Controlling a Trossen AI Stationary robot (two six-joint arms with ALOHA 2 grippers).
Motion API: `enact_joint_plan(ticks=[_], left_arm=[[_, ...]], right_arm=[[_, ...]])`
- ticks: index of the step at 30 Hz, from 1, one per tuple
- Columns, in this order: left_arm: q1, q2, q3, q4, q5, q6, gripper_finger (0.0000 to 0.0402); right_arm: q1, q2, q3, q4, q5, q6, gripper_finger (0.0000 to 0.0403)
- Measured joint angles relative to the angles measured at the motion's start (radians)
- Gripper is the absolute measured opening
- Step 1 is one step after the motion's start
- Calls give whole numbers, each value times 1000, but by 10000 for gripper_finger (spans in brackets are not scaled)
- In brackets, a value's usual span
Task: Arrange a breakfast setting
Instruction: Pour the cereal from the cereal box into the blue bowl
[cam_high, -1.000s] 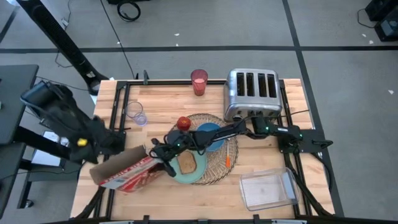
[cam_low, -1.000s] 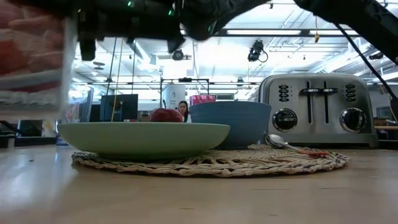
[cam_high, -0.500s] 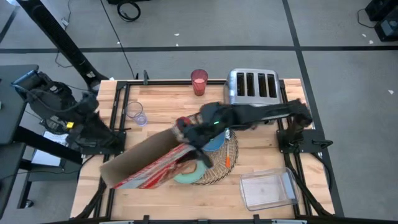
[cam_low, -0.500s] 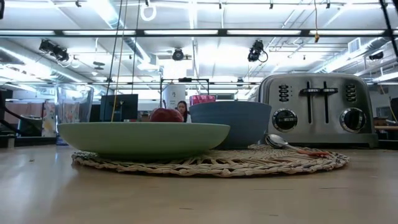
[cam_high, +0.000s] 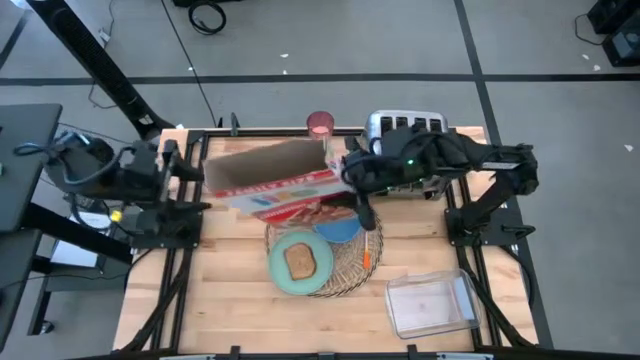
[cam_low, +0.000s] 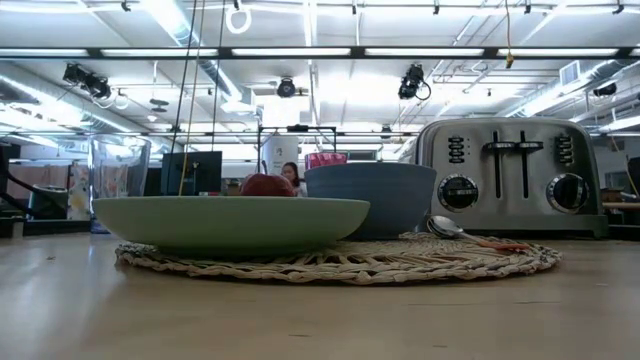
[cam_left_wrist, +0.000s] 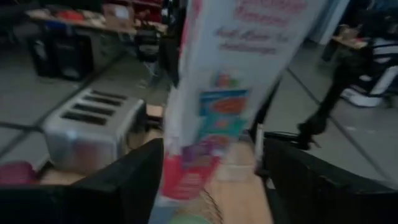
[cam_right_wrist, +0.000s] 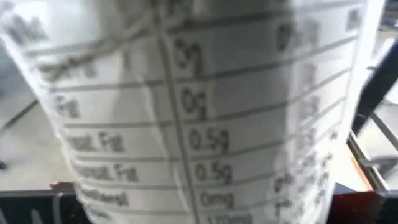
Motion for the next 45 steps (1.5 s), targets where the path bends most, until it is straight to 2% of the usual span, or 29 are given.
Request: enact_joint_plan(ticks=[5,11,16,29,33,38,42,45], left_arm=[[89,67,0,125,17,131,310],[197,157,0,262,164,210,312],[239,208,1,326,265,223,313],[313,289,1,346,243,222,310],[326,292,1,356,243,222,283],[341,291,1,365,245,227,213],[342,291,1,388,238,230,211],[343,287,-4,362,233,226,209]], right_arm=[[-4,-57,12,53,-54,-26,180],[-5,-47,2,43,-76,-52,180],[-5,-57,9,83,-79,-53,180],[12,-51,4,188,-48,-46,180],[12,-52,4,187,-45,-44,181],[20,-51,6,197,-44,-56,193],[24,-54,8,218,-21,-80,223],[24,-72,8,223,-20,-81,260]])
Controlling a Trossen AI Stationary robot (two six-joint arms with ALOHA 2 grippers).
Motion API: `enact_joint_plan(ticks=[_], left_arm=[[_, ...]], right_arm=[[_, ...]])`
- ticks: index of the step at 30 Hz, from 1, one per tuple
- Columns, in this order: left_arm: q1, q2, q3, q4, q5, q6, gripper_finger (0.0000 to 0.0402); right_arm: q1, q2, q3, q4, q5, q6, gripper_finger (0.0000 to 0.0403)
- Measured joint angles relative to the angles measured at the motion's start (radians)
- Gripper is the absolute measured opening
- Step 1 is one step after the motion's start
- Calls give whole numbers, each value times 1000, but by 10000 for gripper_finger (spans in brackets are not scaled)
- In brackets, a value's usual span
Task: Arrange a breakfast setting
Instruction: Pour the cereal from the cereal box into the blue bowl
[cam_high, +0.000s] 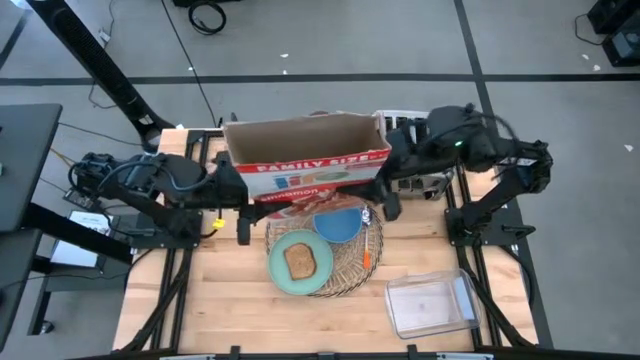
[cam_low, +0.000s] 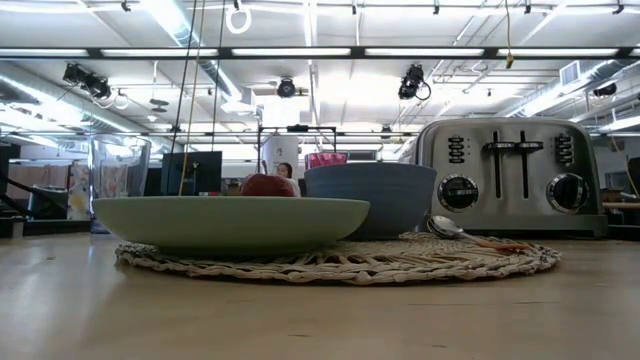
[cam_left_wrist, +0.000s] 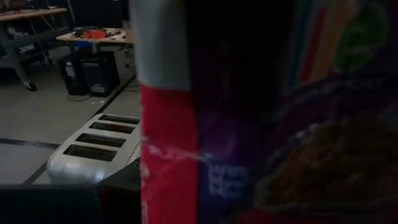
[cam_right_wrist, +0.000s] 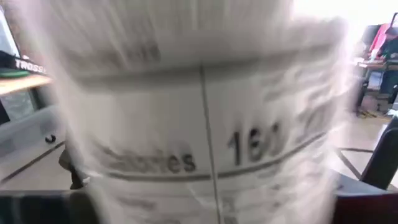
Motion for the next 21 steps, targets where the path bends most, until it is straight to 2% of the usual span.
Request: enact_joint_plan(ticks=[5,8,11,15,18,21], left_arm=[[-1,-40,0,20,-28,1,207],[-1,-61,2,61,-39,3,208],[0,-75,2,114,-49,29,208],[-1,-75,3,189,-43,66,209],[-1,-64,3,236,-37,106,209],[-1,-49,3,258,-41,139,210]], right_arm=[[0,-63,2,-51,9,-27,325],[0,-109,1,-120,90,-23,345],[0,-157,1,-178,153,-32,348],[-14,-180,1,-195,155,-30,343],[-33,-176,0,-194,130,3,341],[-53,-162,0,-186,52,39,343]])
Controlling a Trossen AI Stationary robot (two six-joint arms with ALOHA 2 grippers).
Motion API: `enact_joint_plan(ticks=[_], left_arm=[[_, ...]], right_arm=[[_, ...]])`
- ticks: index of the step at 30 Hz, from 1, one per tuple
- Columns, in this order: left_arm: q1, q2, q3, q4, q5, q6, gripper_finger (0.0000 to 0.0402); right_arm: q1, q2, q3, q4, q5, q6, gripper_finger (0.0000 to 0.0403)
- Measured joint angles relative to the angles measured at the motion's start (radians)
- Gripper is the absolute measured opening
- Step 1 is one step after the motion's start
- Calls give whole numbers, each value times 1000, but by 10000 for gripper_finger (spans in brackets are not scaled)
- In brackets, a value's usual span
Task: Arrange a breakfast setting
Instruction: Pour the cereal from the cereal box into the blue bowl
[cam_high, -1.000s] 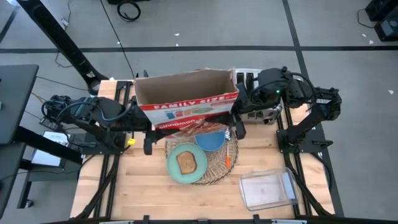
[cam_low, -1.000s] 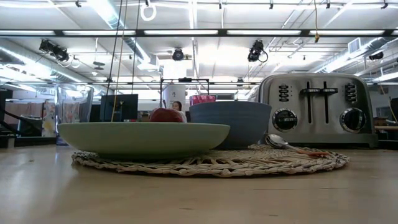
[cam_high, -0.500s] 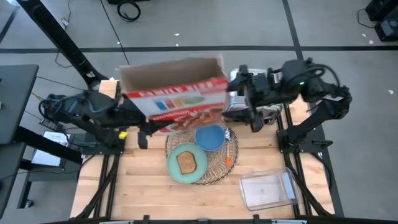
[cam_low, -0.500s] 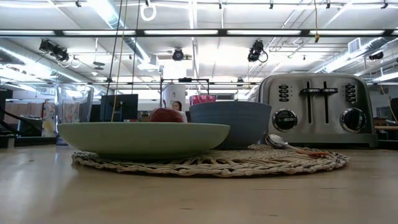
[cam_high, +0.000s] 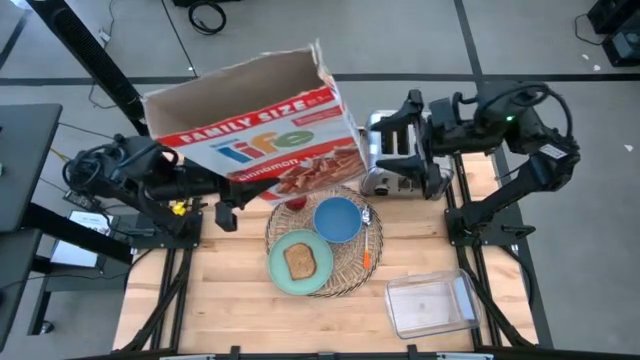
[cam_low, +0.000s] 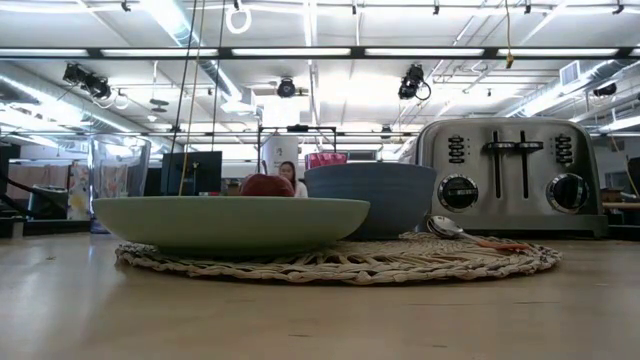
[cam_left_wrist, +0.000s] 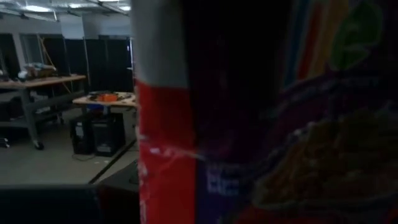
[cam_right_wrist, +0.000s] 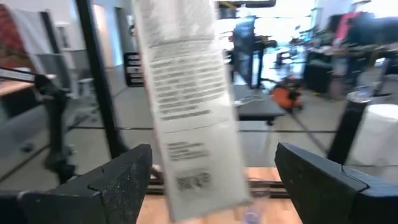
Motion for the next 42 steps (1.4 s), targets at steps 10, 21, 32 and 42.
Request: enact_joint_plan(ticks=[10,21,32,42], left_arm=[[10,67,0,81,7,32,211],[28,125,0,162,26,36,212],[35,127,2,148,25,31,240],[-2,53,2,-13,14,-42,314]], right_arm=[[-23,70,-2,2,-126,16,345],[-29,97,-2,-16,-225,42,307],[-30,89,-2,-24,-210,41,245],[-29,39,-10,-114,-164,15,242]])
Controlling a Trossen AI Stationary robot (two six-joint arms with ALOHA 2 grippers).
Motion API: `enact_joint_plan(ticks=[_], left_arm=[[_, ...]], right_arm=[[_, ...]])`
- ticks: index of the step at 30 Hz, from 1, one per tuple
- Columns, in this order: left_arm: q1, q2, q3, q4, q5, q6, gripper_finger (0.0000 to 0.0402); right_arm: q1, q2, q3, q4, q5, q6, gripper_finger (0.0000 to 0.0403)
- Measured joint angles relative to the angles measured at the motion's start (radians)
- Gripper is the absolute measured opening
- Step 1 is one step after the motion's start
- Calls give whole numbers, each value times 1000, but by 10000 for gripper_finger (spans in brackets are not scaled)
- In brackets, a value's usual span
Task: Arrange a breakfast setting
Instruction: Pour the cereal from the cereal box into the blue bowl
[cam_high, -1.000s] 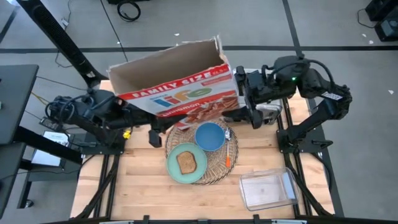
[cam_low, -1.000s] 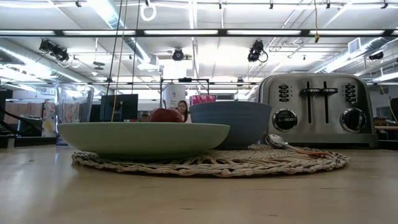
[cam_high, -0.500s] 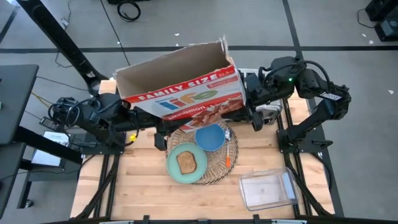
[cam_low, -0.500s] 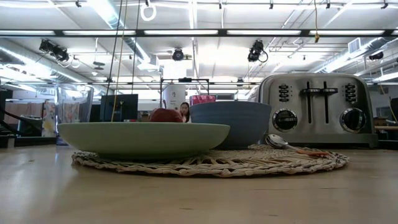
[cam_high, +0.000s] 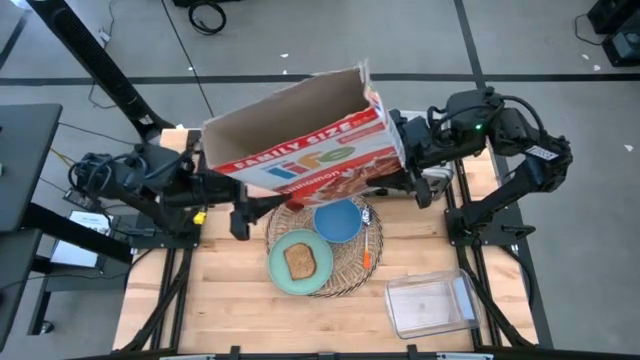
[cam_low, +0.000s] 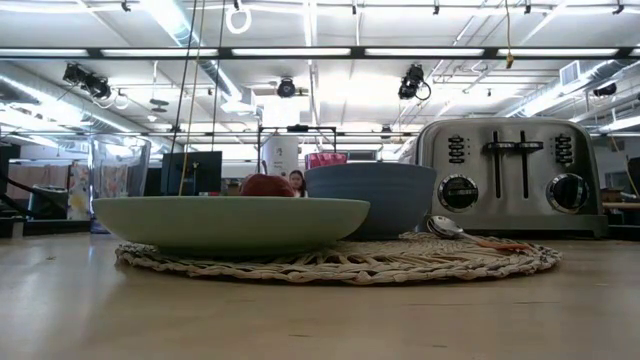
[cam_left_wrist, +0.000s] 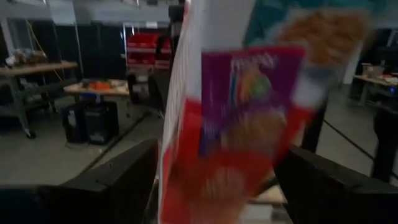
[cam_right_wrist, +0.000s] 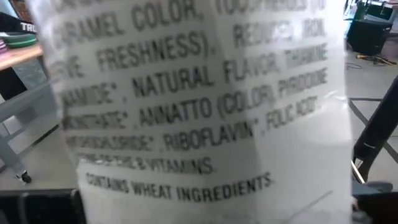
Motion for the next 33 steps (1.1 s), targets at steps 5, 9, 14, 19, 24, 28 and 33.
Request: enact_joint_plan(ticks=[5,9,14,19,24,28,33], left_arm=[[-37,-68,0,-195,-1,-153,315],[-65,-105,0,-384,-13,-346,315],[-92,-139,0,-554,-114,-529,314],[-92,-142,0,-643,-199,-623,309],[-73,-142,0,-642,-250,-645,309],[-52,-142,0,-642,-278,-642,309],[-15,-141,0,-646,-283,-639,309]], right_arm=[[0,-77,-77,-46,23,17,242],[0,-172,-193,-89,58,43,242],[0,-332,-428,-99,58,110,241],[13,-496,-689,-109,44,194,241],[29,-643,-890,-120,10,304,240],[31,-730,-980,-196,-1,356,240],[31,-778,-1020,-326,-49,377,240]])
